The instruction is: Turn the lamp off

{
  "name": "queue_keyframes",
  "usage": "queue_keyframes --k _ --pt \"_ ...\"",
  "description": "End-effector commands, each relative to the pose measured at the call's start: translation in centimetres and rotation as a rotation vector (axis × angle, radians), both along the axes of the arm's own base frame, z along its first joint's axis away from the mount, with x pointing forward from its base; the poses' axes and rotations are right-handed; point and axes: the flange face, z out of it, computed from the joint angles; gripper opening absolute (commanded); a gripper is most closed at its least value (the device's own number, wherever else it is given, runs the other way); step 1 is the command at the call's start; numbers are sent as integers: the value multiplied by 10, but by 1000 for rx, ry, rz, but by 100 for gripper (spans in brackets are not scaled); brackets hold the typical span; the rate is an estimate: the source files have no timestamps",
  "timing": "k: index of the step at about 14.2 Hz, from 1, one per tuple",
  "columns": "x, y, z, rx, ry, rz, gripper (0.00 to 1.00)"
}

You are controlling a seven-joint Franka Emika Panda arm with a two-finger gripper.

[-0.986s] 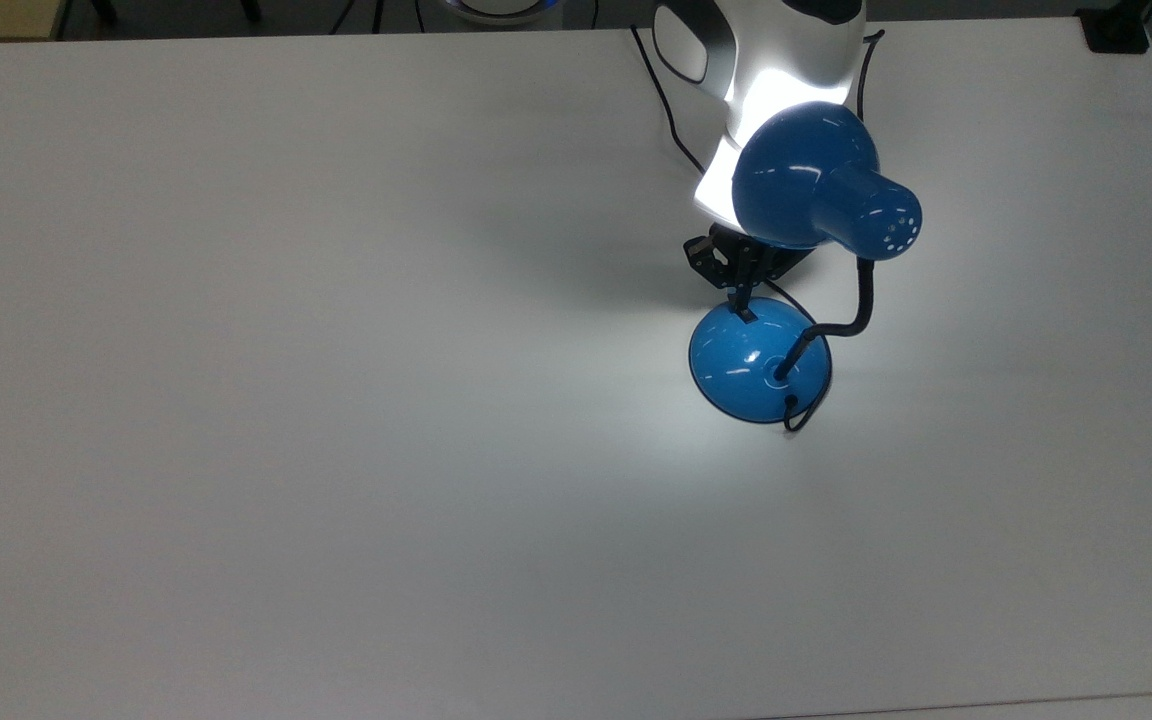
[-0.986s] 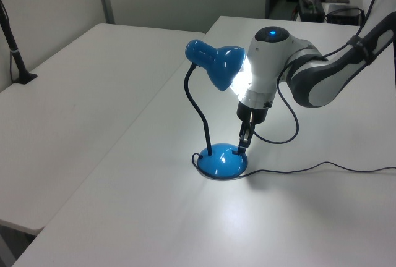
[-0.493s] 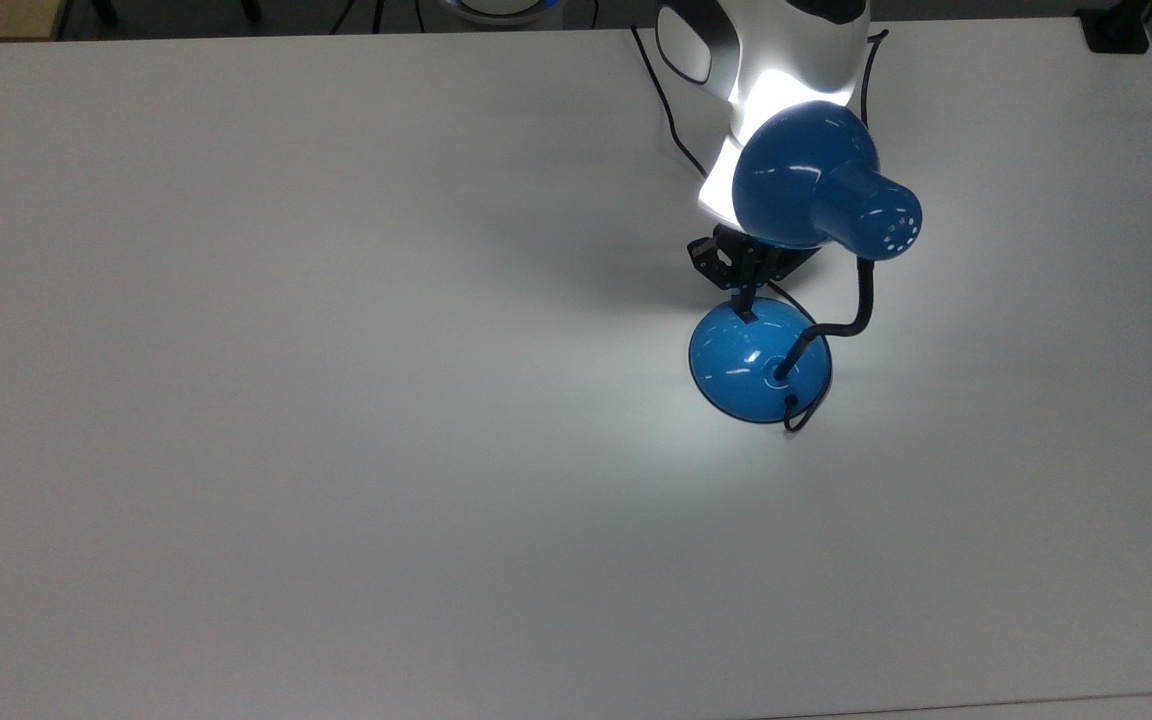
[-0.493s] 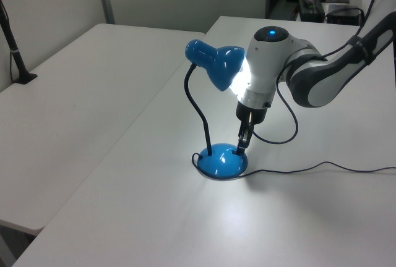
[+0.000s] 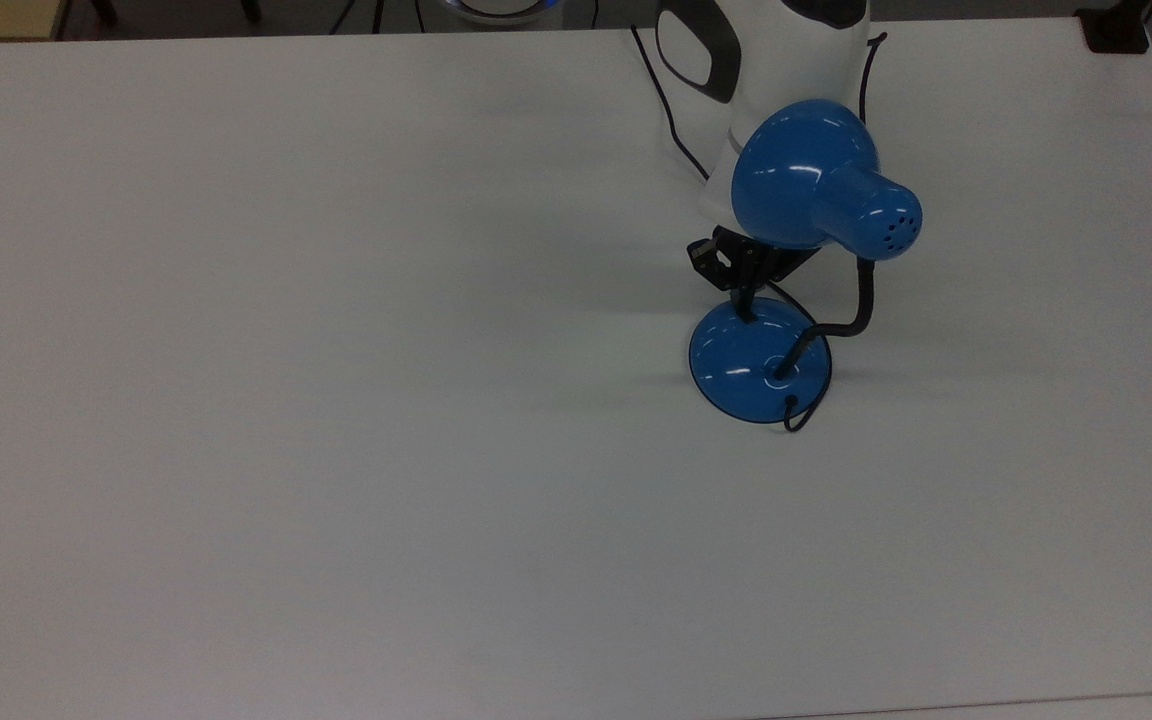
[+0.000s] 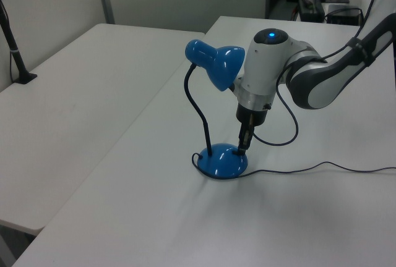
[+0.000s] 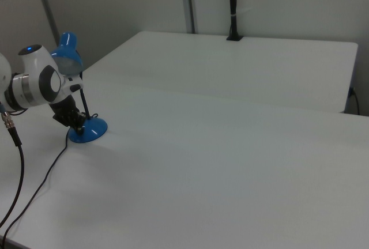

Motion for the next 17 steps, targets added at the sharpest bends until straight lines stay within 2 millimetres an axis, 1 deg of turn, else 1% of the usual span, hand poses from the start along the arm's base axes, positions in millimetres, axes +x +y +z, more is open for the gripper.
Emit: queue_keyframes --k 1,4,6,8,9,10,11,12,13,15,16,17 --pt "-7 6 -11 -14 8 7 0" --pt "-30 8 -7 -101 127 13 0" --pt "-43 8 6 -148 179 14 0" --pt "-57 4 26 -174 257 -22 1" --pt "-60 -8 48 -155 292 -67 15" --pt "-64 -24 72 -165 308 -67 45" --pt "-70 -32 84 -192 333 -22 65" --pt "-78 -45 103 -223 364 33 99" --pt "-81 -62 123 -234 368 56 100" --pt "-78 -87 150 -225 333 10 100" --pt "-68 -115 171 -208 308 -54 100" --pt "-59 -136 187 -197 299 -99 100"
